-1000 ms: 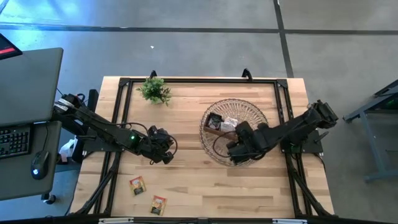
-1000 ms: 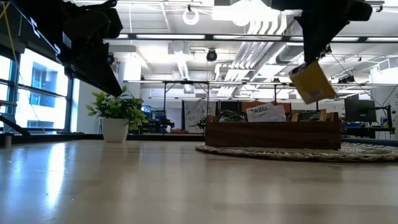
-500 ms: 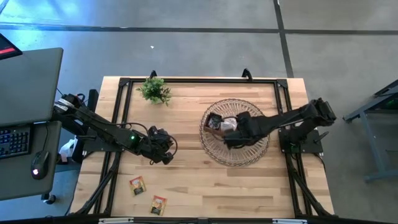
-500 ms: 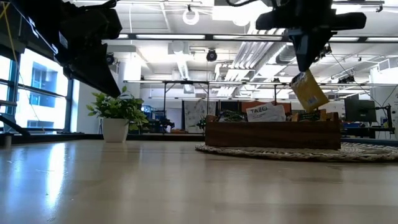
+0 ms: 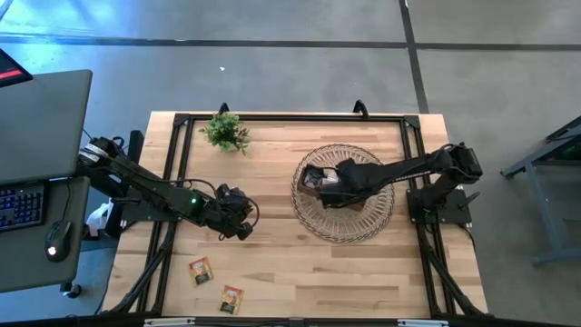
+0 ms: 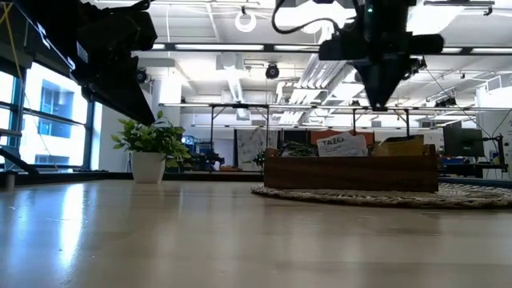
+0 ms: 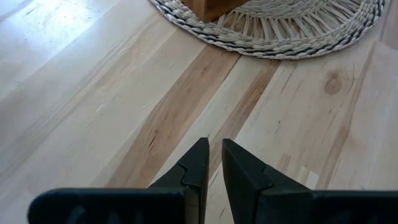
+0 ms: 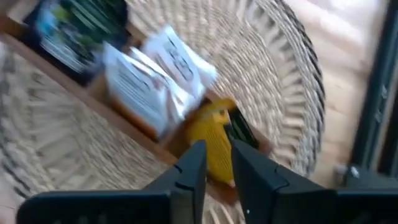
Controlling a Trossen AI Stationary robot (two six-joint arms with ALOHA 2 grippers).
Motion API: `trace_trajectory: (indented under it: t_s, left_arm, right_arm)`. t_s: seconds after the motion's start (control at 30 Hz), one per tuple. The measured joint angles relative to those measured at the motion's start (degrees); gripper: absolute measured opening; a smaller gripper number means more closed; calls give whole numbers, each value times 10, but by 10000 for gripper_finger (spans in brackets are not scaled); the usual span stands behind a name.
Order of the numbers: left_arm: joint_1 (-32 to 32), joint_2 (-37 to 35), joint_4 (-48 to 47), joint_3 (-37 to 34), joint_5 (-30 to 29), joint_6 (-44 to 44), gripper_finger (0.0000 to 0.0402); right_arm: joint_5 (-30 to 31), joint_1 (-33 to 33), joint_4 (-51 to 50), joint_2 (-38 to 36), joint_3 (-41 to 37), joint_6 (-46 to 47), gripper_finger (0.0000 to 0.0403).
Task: Pick & Place Tea
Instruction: Put the orange tea bag into the right section of the wooden organizer
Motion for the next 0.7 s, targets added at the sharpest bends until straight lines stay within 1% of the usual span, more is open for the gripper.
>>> trace_trajectory:
  t_s: [0.1, 0.13, 0.2, 0.3, 0.33, 0.4, 0.5, 0.53, 0.63, 0.7]
  left_arm:
    - [0, 0, 0, 0, 0, 0, 44]
    - [0, 0, 0, 0, -1, 0, 44]
    - [0, 0, 0, 0, -1, 0, 44]
    - [0, 0, 0, 0, -1, 0, 44]
    - [0, 0, 0, 0, -1, 0, 44]
    - [0, 0, 0, 0, -1, 0, 44]
    - [0, 0, 0, 0, 1, 0, 44]
    - [0, 0, 0, 0, 2, 2, 44]
    - [-4, -1, 1, 0, 26, 2, 44]
    - [-18, -15, -4, -1, 49, 2, 44]
  right_arm:
    - [0, -7, 25, -8, 0, -31, 85]
    - [-2, -10, 32, -10, 0, -53, 88]
    - [-2, -10, 36, -13, 0, -140, 89]
    - [13, -6, 30, -13, 0, -318, 88]
    - [21, -2, 30, -13, 0, -356, 88]
    - [38, 3, 48, -13, 0, -382, 87]
    - [43, 10, 124, -13, 0, -371, 87]
    - [38, 15, 157, -13, 0, -383, 87]
    - [21, 39, 286, -10, 0, -475, 87]
    - [10, 60, 383, -2, 0, -530, 87]
